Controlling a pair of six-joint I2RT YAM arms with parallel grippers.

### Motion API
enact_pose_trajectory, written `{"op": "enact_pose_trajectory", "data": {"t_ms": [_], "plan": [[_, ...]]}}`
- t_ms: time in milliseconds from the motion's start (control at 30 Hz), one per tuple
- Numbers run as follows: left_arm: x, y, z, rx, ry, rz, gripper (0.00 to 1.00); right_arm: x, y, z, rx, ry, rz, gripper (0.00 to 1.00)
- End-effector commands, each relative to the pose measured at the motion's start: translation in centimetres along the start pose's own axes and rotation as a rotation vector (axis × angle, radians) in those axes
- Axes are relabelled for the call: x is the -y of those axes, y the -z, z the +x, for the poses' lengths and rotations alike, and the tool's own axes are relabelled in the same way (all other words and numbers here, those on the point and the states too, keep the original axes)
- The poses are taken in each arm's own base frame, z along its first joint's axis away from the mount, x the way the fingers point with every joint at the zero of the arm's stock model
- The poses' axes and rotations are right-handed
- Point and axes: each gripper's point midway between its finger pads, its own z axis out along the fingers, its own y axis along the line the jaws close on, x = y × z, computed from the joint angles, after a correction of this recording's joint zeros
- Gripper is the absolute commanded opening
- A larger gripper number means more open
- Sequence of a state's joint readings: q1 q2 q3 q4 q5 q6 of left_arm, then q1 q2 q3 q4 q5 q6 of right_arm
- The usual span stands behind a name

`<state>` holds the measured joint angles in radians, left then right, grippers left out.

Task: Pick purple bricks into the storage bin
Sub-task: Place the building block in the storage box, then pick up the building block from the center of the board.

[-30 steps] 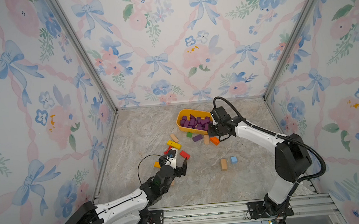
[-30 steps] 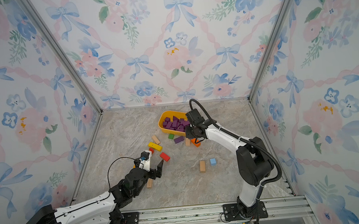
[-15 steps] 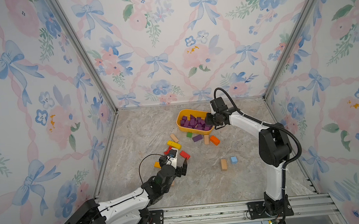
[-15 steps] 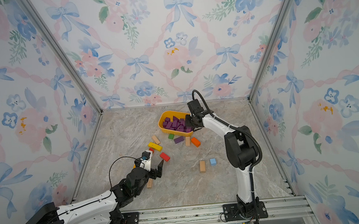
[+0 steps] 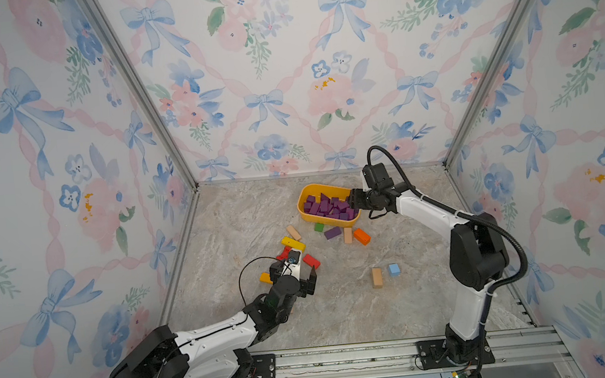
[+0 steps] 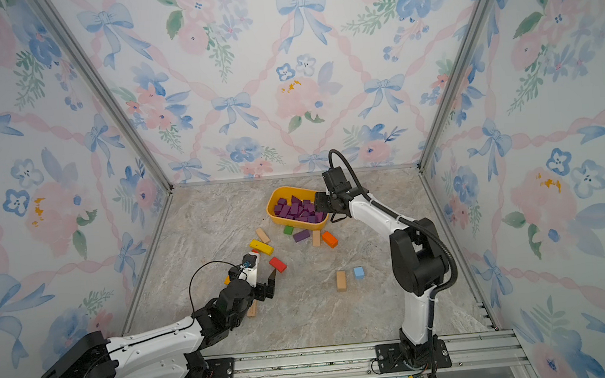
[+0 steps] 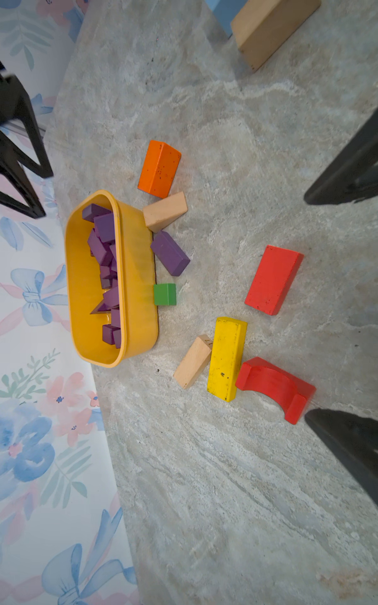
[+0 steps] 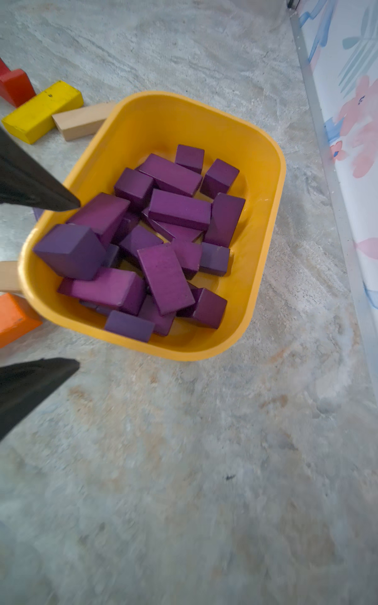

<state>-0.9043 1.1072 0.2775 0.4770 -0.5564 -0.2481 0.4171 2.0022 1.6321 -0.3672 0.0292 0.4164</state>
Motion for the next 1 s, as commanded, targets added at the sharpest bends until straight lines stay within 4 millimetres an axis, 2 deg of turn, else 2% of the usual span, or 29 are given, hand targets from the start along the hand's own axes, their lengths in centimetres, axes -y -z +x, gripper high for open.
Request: {"op": "enact_pose_trajectory", "data": {"t_ms": [0, 167, 267, 433, 567, 700, 967], "plan": [[1.2, -0.8, -1.6, 0.013, 0.06, 0.031, 0.98, -0.5, 3.5, -0.7, 0.091, 0.078, 0.02, 0.72], [3.1, -2.6, -1.9, -0.076, 0.125, 0.056, 0.98, 0.1, 7.7, 1.3, 0.105, 0.145, 0.048, 0.79], [3.7, -3.9, -2.4, -0.146, 0.148, 0.018, 0.98, 1.1, 10.2, 2.2, 0.122, 0.146, 0.061, 0.82], [5.9, -6.3, -3.8, -0.204, 0.163, 0.043, 0.98, 2.8, 13.3, 3.8, 0.156, 0.131, 0.067, 0.88], [7.2, -8.4, -3.4, -0.275, 0.202, 0.089, 0.97, 4.2, 15.1, 5.0, 0.145, 0.127, 0.077, 0.88], [7.9, -10.3, -3.0, -0.316, 0.217, 0.132, 0.88, 5.7, 16.7, 6.3, 0.139, 0.11, 0.083, 0.88], [7.7, -13.1, -2.7, -0.319, -0.03, 0.151, 0.75, 8.1, 18.8, 8.8, 0.131, 0.068, 0.083, 0.89]]}}
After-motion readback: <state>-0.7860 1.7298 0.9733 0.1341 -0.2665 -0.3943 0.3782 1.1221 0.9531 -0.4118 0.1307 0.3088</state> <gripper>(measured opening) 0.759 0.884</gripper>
